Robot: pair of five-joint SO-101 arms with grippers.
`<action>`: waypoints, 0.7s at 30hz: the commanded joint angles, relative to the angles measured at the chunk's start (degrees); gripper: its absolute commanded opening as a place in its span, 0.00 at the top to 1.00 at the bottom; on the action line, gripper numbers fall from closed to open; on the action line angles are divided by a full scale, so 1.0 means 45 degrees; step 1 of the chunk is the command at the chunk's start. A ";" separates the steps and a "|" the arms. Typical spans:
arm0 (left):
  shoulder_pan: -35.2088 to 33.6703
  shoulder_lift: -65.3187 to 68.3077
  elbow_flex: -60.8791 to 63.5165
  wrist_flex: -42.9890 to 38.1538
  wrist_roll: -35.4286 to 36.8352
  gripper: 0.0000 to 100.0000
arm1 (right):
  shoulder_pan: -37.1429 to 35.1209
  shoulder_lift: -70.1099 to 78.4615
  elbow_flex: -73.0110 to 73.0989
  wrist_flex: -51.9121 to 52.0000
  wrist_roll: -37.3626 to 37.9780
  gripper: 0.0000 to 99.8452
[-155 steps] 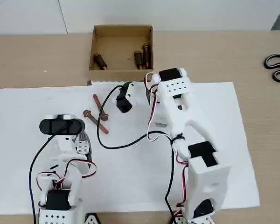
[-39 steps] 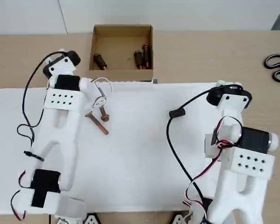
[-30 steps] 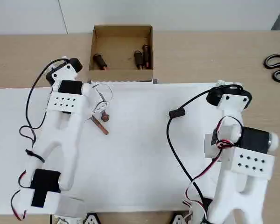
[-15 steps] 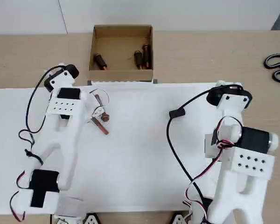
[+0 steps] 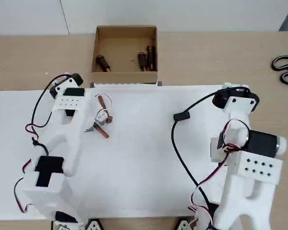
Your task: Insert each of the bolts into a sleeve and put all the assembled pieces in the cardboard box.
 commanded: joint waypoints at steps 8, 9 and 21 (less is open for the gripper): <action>-0.0391 -0.0020 -0.1182 0.1074 0.0039 0.88 | 0.0147 -0.0244 -0.0059 -0.0029 -0.0137 1.00; -0.0391 -0.0020 -0.1514 0.1485 0.0039 0.88 | 0.0147 -0.0244 -0.0059 -0.0029 -0.0137 1.00; -0.0313 0.0137 -0.2276 0.2266 0.0059 0.88 | 0.0107 -0.0244 -0.0059 -0.0029 -0.0137 1.00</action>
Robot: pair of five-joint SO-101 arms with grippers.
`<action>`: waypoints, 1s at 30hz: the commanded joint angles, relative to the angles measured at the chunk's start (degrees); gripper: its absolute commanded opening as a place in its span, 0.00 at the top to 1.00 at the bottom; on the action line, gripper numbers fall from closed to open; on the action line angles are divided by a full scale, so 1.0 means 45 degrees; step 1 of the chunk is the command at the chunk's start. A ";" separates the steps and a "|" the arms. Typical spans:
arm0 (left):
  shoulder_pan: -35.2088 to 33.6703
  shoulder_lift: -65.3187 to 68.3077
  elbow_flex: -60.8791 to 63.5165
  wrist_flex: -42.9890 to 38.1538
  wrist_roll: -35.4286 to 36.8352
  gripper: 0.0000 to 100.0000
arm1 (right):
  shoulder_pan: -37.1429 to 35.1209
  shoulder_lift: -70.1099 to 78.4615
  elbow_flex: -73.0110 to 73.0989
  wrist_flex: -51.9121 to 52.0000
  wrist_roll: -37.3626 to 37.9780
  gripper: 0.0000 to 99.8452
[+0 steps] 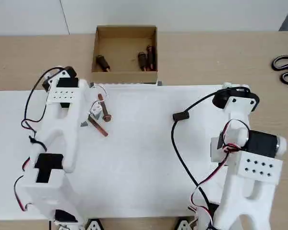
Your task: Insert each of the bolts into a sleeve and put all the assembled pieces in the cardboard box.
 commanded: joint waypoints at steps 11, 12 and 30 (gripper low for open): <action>0.0020 -0.0078 0.0635 -0.1231 0.0078 0.99 | 0.0107 -0.0244 -0.0059 -0.0029 -0.0137 1.00; 0.0020 -0.0078 0.0674 -0.1309 0.0078 0.99 | 0.0107 -0.0244 -0.0059 -0.0029 -0.0137 1.00; 0.0039 0.1758 0.0889 -0.1426 0.0039 0.98 | 0.0127 -0.0244 -0.0039 -0.0029 -0.0137 1.00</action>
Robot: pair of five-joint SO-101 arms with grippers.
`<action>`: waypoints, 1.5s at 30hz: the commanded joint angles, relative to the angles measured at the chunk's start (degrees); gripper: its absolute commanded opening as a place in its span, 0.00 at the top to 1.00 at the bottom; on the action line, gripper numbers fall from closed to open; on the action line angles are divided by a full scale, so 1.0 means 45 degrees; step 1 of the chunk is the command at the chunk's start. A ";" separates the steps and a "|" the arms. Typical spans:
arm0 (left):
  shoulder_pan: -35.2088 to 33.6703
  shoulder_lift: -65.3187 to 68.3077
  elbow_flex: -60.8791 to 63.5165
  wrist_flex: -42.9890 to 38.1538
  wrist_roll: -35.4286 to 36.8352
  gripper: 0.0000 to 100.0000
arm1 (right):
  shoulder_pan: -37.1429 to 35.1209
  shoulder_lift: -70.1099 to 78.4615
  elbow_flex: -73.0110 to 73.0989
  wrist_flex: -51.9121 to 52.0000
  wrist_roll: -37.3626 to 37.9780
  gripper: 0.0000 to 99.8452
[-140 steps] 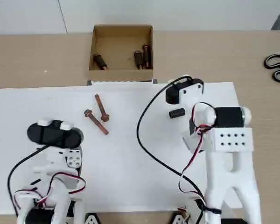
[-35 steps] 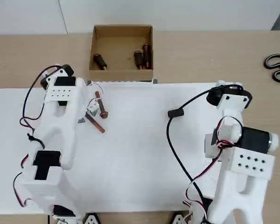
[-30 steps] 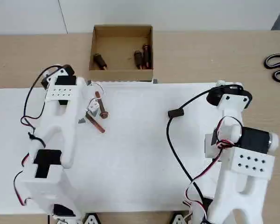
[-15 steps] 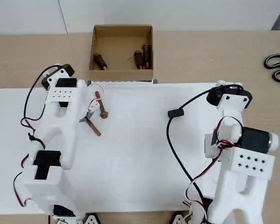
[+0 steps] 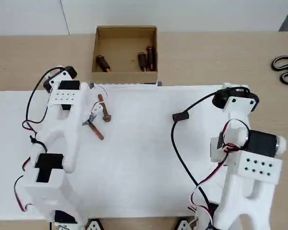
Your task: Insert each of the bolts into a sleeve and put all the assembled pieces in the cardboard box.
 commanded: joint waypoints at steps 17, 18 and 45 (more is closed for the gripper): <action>-0.0117 0.1016 0.0283 0.0371 -0.0059 0.88 | 0.0127 -0.0342 0.0274 -0.0166 -0.0117 1.00; -0.0098 0.1016 0.0283 0.0371 -0.0059 0.90 | 0.0127 -0.0342 0.0274 -0.0166 -0.0117 1.00; 0.1485 -0.4474 -0.4484 0.5079 -0.2540 1.00 | -0.0127 -0.2217 -0.3399 0.0127 -0.0078 1.00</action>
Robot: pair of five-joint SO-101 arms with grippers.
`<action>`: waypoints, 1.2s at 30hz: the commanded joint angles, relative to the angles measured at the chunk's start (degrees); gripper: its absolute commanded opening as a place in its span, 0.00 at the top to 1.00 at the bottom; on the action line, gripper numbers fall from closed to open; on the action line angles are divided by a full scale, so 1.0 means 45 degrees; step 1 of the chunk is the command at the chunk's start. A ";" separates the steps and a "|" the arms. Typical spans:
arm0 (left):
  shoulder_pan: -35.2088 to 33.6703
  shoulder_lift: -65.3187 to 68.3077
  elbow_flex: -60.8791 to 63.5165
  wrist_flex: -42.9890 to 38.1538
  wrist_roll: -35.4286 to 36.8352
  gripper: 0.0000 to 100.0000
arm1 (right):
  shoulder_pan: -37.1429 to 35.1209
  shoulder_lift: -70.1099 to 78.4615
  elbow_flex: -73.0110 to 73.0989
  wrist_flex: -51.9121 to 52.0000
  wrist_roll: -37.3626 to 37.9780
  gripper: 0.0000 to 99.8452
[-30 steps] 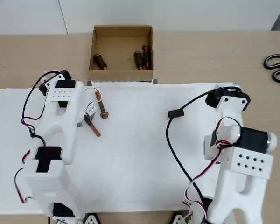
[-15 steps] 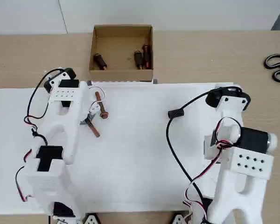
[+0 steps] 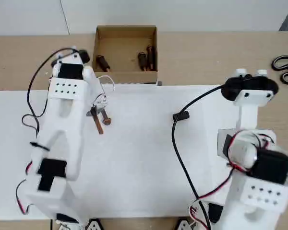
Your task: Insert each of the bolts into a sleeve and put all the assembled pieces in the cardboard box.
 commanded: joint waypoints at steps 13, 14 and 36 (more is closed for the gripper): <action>0.1250 -0.8987 0.2940 0.0567 -0.2071 1.00 | -0.0596 -0.2784 0.1231 0.0010 -0.0176 1.00; 0.1250 -0.9709 0.3487 0.0527 -0.2286 1.00 | -0.0772 -0.3214 0.1700 -0.0029 -0.0195 1.00; 0.0723 -1.9946 1.1399 -0.2442 -0.3458 1.00 | -0.4132 -1.1009 0.7541 -0.2159 -0.0781 1.00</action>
